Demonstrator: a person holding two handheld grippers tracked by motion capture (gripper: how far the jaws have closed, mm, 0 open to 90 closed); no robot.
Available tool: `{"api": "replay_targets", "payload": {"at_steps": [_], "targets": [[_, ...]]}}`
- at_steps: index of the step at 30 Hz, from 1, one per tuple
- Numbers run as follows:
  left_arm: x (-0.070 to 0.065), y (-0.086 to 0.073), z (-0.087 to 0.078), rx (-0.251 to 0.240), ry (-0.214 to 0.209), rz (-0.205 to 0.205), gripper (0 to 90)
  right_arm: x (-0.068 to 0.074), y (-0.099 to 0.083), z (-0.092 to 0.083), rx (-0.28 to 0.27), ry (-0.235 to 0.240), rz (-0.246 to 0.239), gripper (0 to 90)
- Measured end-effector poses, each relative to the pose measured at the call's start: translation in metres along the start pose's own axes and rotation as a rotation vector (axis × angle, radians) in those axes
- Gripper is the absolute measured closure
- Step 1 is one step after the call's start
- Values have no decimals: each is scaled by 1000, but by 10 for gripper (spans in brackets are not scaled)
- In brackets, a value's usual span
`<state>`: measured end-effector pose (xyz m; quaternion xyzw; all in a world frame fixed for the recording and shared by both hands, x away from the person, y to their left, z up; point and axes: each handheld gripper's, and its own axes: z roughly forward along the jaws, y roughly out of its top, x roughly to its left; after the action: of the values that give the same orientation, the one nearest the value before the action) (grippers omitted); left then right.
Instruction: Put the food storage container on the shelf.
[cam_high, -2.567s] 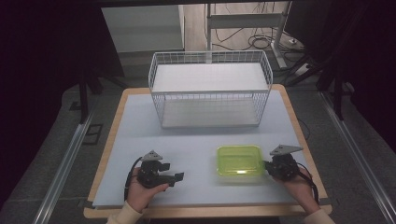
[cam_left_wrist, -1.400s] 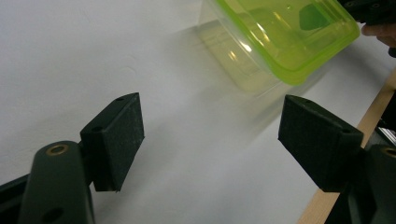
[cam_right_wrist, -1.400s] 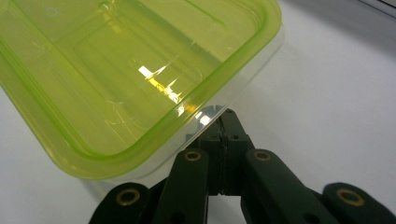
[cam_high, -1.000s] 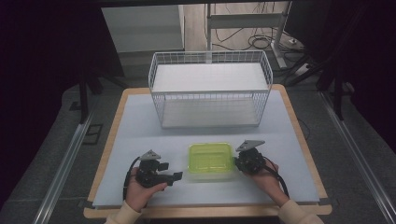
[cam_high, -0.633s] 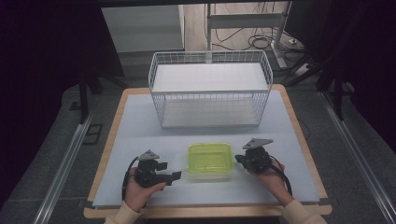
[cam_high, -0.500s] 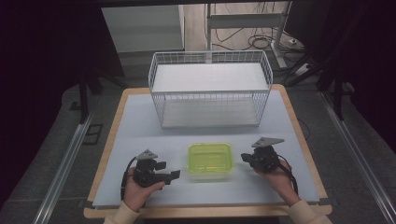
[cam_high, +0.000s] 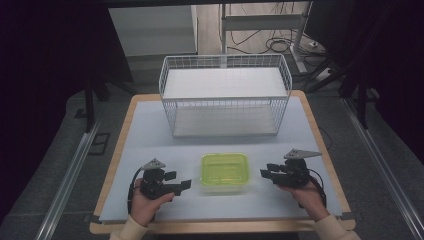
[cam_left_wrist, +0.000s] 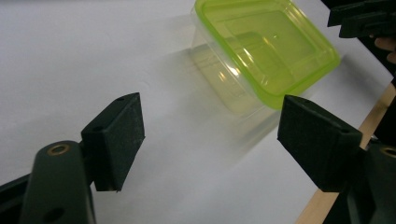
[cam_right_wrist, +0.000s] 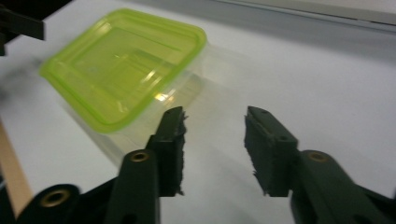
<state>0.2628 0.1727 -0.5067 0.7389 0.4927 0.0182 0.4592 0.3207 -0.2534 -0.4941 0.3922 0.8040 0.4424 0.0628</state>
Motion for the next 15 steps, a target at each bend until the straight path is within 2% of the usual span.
{"api": "replay_targets", "payload": {"at_steps": [4,8,15], "targets": [[0,6,1,-15,-40,-15,256,0,2,-2,-15,15,17,474],[1,8,2,-13,-65,-28,256,1,2,-2,-27,54,44,432],[7,9,3,-22,-110,-93,257,3,4,-2,-37,98,77,363]]}}
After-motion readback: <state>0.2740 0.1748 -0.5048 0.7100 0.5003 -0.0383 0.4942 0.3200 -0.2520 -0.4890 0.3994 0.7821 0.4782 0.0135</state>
